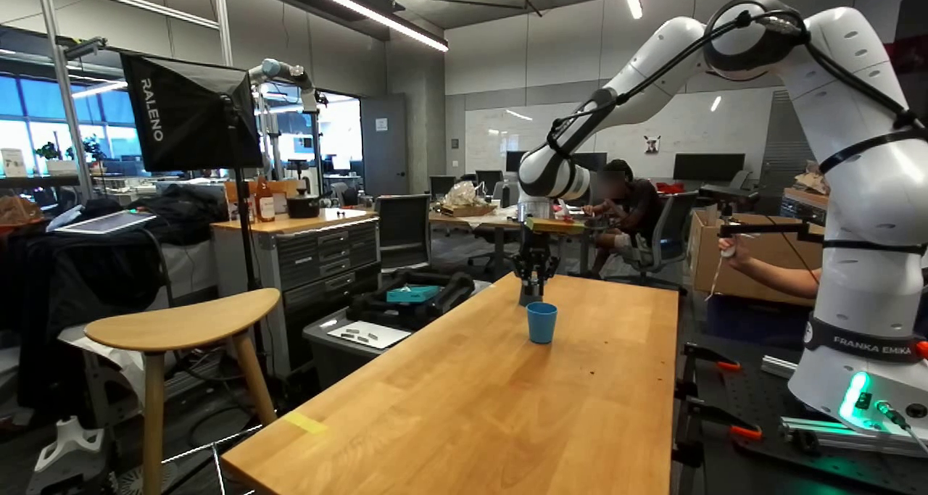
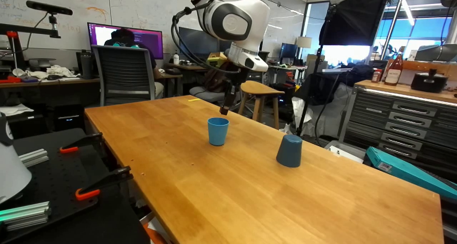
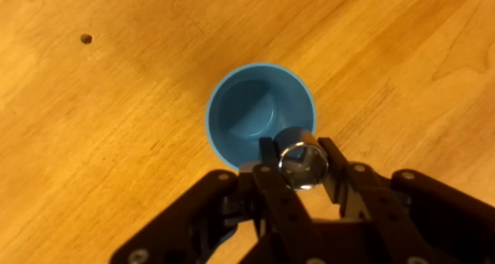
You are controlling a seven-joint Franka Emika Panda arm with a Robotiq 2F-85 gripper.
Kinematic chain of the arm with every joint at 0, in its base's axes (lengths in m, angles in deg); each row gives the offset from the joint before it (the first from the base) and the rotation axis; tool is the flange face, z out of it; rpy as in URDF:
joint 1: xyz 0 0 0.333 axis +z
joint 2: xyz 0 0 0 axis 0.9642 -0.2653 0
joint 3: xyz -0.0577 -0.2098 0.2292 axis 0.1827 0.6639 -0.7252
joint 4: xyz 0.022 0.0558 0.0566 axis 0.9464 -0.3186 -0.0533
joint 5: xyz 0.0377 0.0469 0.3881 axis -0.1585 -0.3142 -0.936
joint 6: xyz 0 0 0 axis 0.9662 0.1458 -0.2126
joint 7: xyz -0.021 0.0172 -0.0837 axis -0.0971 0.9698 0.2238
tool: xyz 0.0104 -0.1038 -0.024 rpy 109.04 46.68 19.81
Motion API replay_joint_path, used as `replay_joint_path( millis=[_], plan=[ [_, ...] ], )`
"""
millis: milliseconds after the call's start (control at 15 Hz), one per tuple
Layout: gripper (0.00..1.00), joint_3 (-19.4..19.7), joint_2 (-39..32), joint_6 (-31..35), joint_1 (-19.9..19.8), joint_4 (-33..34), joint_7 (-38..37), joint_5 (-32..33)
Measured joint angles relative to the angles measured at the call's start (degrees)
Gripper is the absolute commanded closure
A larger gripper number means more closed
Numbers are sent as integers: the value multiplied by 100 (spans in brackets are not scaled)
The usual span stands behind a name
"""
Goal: Place the metallic object in the light blue cup
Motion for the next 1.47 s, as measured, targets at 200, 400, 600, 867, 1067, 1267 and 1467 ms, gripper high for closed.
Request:
replay_joint_path(
  millis=[200,400,600,867,1067,1267,1467],
  plan=[
    [88,0,-218,-2,3,18,0,-1],
    [38,0,-369,-11,3,40,0,-1],
    [67,0,-436,-15,3,51,0,-1],
    [91,1,-435,-16,-4,65,0,-6],
    [100,1,-388,-28,-21,77,20,-19],
    [100,25,-177,-265,-35,161,137,18],
    [99,80,320,-842,-18,204,390,557]
  ],
)
